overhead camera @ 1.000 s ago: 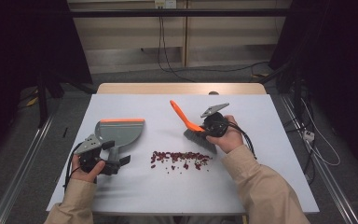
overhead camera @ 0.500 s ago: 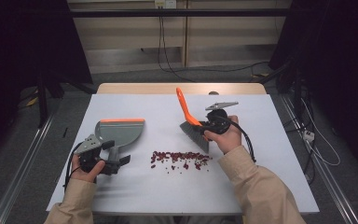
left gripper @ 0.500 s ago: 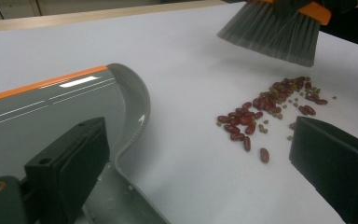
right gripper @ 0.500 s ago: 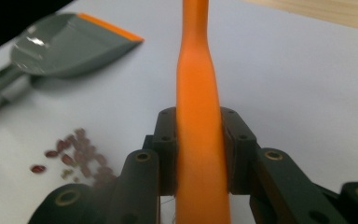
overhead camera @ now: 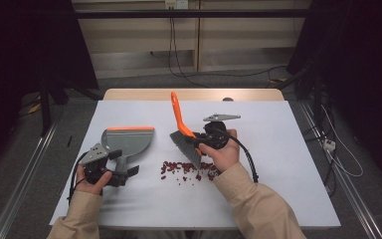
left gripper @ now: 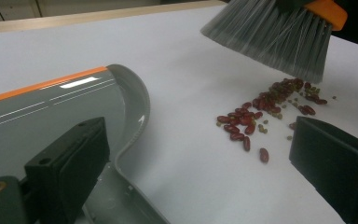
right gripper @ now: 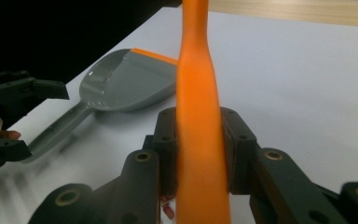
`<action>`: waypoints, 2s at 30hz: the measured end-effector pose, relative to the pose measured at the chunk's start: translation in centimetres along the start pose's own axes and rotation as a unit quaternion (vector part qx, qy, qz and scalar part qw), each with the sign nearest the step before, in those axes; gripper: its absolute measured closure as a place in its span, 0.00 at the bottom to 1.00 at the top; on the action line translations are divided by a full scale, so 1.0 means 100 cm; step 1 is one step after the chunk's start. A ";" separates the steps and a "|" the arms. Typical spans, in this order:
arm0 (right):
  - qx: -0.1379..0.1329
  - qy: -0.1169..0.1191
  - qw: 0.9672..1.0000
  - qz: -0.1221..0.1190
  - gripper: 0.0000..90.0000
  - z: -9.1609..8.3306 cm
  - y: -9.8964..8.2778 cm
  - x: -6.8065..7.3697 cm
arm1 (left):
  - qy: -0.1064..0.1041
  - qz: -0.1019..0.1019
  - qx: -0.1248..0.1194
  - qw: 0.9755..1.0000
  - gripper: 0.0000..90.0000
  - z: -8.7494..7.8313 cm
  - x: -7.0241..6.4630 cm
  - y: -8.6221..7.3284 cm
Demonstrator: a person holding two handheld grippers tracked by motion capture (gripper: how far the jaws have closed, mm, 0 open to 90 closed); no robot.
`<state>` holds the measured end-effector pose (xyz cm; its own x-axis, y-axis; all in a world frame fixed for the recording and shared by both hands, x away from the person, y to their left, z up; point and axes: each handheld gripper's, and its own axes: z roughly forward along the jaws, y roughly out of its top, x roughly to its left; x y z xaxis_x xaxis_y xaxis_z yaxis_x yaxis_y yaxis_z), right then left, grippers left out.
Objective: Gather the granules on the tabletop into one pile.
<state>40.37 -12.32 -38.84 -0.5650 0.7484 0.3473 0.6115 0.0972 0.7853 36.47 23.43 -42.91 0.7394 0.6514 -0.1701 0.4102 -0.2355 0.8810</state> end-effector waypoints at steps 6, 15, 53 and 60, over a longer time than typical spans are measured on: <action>-0.002 0.014 1.000 0.011 0.80 0.012 -0.005 0.018 | -0.001 0.000 -0.003 1.000 0.05 0.000 0.000 0.000; -0.001 0.019 1.000 0.017 0.80 0.025 -0.012 0.036 | 0.000 0.000 -0.005 1.000 0.05 -0.002 0.000 0.001; 0.050 -0.021 0.995 0.088 0.79 0.070 -0.042 0.053 | -0.001 0.003 -0.010 1.000 0.05 -0.005 0.001 0.002; 0.051 -0.038 0.995 0.080 0.78 0.060 -0.045 0.047 | 0.000 0.002 -0.010 1.000 0.05 -0.004 0.001 0.002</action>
<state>38.34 -5.32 -43.80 -0.4140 0.8072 0.4208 0.7461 0.0361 0.6649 36.38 23.72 -42.62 0.7414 0.6500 -0.1668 0.3960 -0.2232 0.8907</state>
